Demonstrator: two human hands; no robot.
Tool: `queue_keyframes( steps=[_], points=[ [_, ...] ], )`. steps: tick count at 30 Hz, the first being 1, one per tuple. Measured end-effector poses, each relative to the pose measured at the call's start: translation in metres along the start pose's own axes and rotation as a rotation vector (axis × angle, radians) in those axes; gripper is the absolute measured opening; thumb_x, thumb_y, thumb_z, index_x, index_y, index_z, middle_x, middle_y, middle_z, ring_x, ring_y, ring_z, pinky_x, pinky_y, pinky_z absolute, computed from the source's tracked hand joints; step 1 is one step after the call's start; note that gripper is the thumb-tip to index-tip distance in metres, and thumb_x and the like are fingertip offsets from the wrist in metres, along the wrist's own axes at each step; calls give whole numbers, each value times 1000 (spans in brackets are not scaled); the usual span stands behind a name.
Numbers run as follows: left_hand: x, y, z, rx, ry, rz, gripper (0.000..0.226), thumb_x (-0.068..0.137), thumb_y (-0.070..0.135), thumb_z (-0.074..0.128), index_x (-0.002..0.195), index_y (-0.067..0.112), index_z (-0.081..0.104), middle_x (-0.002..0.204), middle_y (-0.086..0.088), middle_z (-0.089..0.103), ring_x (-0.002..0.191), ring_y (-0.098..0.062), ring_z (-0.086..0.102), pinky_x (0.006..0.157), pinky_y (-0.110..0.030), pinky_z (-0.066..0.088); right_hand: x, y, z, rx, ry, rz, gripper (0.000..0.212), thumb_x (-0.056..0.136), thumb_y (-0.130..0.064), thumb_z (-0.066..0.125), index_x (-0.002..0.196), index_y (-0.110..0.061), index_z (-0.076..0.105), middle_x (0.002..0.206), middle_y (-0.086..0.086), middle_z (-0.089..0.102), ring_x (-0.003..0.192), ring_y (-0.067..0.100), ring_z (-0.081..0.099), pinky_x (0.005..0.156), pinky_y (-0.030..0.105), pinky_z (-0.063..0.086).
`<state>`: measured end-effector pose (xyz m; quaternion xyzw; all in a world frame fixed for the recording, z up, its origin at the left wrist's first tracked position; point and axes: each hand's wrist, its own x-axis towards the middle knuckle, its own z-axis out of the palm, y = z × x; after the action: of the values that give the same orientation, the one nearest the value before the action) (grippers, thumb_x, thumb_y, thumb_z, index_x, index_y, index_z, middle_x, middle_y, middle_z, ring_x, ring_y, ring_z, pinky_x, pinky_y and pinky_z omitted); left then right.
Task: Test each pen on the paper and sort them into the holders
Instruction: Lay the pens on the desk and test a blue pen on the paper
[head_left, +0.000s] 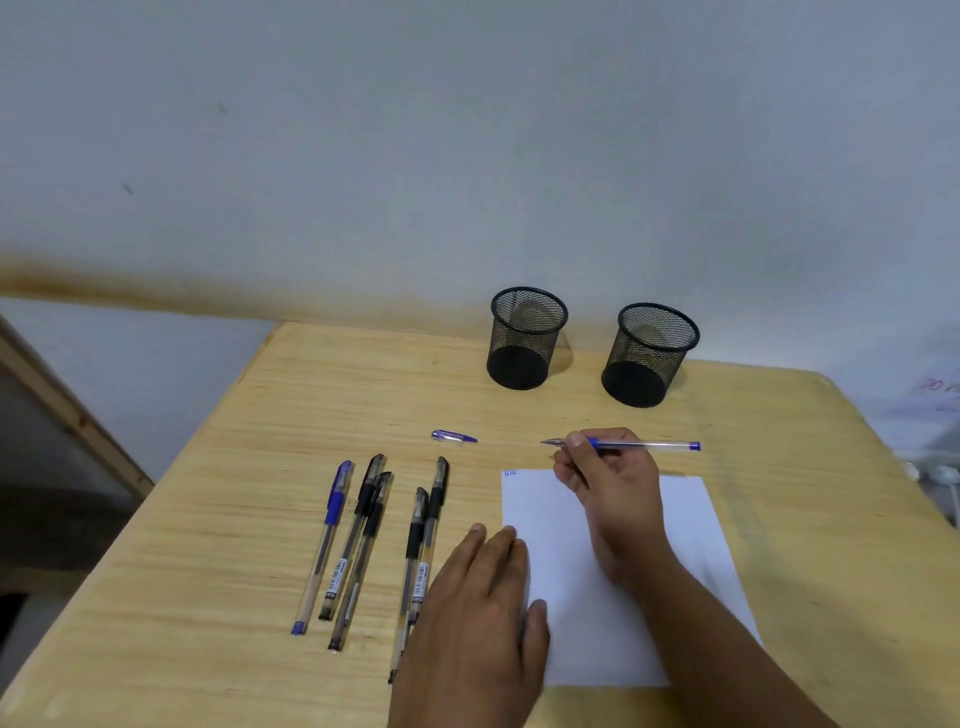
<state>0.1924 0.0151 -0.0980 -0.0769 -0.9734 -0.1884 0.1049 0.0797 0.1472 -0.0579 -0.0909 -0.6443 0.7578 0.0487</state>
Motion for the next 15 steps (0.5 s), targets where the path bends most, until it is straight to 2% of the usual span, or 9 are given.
queue_keyframes(
  steps=[5,8,10,12,15],
  points=[
    [-2,2,-8,-21,-46,-1,49,87,46,47,125,20,64,135,8,60,129,-17,53,96,-31,49,-6,-15,2,38,-6,-14,6,94,-12,65,92,-6,64,77,11,68,74,19,64,77,31,57],
    [-3,7,-14,-15,-64,-14,49,90,45,44,129,21,61,140,8,55,133,-17,49,101,-28,44,-16,-21,1,21,-17,-22,7,93,-14,66,92,-7,65,80,12,70,75,17,66,73,27,56],
    [-3,11,-17,-51,-82,-19,53,96,44,35,144,23,44,155,13,33,145,-13,26,112,-25,25,-24,-23,-2,-1,-21,-19,8,93,-14,67,95,-6,65,82,12,71,77,18,68,73,24,56],
    [-3,11,-18,-106,-94,-31,55,100,45,26,153,27,24,161,19,9,149,-7,2,115,-20,7,-33,-25,-5,-24,-26,-17,7,93,-15,67,94,-8,66,84,12,73,79,19,70,73,24,57],
    [-6,16,-23,-196,-45,-40,54,101,42,30,153,30,22,159,23,9,147,-1,2,114,-16,5,-46,-27,-10,-61,-27,-18,7,91,-16,69,95,-11,67,86,9,74,79,16,73,69,19,57]
  ],
)
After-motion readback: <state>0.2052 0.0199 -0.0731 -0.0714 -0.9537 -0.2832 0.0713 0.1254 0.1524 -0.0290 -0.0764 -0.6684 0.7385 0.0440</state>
